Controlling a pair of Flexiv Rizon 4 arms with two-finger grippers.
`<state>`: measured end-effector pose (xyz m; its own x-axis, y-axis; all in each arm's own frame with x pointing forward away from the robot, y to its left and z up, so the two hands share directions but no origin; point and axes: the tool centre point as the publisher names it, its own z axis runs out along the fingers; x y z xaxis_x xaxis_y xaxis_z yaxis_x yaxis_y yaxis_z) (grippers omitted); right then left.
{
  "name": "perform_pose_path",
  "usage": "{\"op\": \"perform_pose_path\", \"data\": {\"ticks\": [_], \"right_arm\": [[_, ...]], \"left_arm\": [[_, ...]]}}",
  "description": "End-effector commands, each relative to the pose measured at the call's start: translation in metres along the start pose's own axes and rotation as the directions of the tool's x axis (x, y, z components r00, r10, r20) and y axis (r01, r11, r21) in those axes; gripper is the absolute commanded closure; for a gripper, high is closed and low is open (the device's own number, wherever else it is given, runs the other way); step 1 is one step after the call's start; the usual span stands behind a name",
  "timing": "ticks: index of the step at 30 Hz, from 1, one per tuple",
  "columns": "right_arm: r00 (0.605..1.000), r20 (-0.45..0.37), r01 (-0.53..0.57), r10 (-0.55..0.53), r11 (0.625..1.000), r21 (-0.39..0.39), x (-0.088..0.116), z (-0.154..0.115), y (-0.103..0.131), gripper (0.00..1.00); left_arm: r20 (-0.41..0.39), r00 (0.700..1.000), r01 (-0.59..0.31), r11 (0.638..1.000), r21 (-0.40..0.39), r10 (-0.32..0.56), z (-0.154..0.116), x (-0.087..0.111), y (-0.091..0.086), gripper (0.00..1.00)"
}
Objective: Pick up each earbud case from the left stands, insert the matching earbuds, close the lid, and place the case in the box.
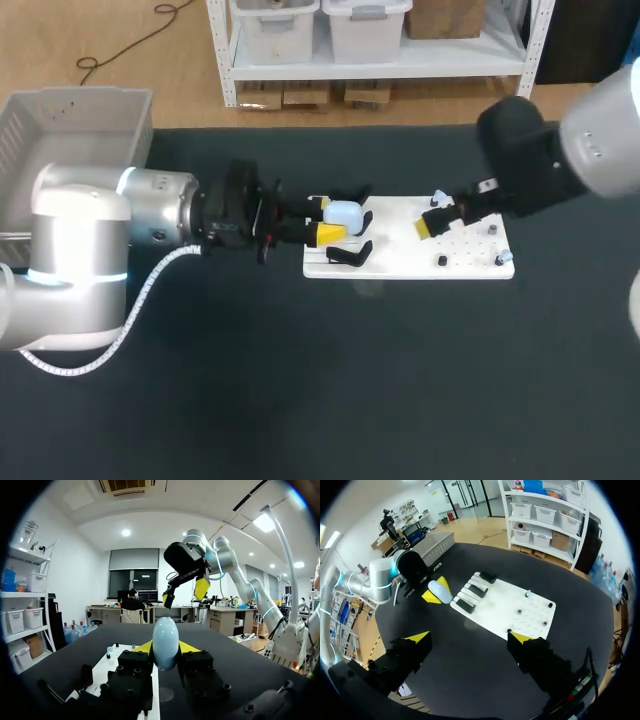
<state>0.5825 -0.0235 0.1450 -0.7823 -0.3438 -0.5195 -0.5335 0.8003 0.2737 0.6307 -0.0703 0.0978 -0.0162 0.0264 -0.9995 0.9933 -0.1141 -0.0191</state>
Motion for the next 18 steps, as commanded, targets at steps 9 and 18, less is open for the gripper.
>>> {"op": "perform_pose_path", "data": {"ticks": [9, 18], "right_arm": [[0.999, -0.053, -0.001, 0.005, 0.997, 0.079, -0.015, 0.032, 0.036, 0.0], [0.997, -0.074, -0.004, 0.008, 0.999, 0.055, -0.021, 0.049, 0.044, 0.0]], "left_arm": [[0.001, 1.0, -0.001, 1.0, 0.005, 0.001, 0.0, 0.001, 0.002, 1.0], [0.001, 1.0, -0.001, 1.0, 0.005, 0.001, 0.0, 0.001, 0.002, 1.0]]}}
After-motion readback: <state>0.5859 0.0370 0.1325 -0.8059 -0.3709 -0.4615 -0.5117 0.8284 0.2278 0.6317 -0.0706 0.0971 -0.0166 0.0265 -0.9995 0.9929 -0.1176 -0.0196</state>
